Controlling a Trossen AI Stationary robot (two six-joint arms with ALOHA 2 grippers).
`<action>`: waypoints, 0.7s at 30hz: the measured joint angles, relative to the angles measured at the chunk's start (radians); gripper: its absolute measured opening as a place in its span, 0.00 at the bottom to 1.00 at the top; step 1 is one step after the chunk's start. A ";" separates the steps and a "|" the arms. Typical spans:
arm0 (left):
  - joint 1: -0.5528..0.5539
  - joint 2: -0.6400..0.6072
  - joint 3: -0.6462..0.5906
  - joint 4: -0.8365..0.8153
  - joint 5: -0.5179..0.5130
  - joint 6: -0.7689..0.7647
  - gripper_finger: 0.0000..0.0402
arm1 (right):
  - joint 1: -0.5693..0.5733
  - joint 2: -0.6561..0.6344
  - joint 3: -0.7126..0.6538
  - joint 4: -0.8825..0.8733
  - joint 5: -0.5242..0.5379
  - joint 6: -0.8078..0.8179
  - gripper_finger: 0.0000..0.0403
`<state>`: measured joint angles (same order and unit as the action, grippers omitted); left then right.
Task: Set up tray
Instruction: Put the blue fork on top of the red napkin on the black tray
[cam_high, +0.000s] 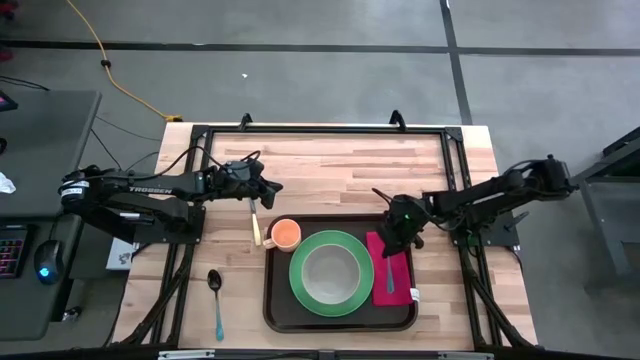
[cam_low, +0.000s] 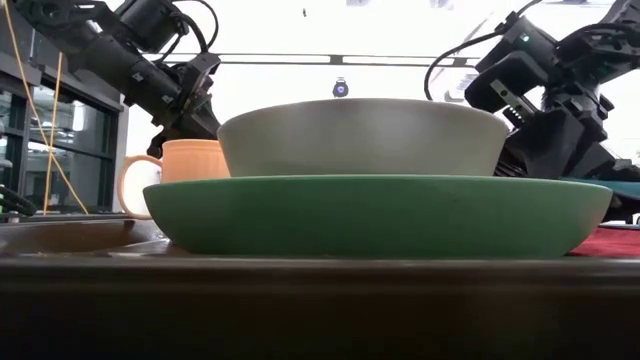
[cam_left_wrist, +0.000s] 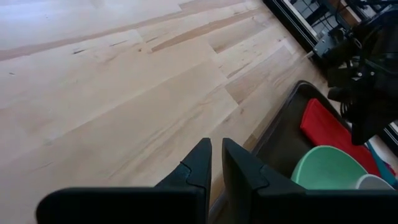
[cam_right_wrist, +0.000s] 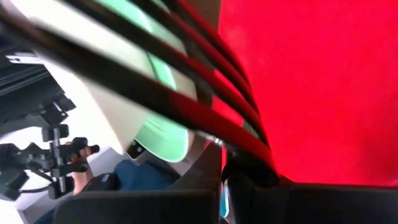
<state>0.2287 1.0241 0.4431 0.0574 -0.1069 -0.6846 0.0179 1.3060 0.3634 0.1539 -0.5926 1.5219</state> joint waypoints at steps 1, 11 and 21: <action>0.000 0.000 0.000 0.000 0.002 0.000 0.17 | 0.010 0.003 0.000 0.002 -0.001 0.008 0.00; 0.000 0.000 0.000 0.000 0.012 0.000 0.17 | 0.092 0.004 0.000 0.048 0.044 0.102 0.00; 0.000 0.000 0.000 0.000 0.032 0.007 0.17 | 0.115 0.004 0.000 0.034 0.091 0.109 0.00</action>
<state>0.2287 1.0241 0.4431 0.0578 -0.0753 -0.6773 0.1329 1.3098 0.3634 0.1875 -0.5016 1.6310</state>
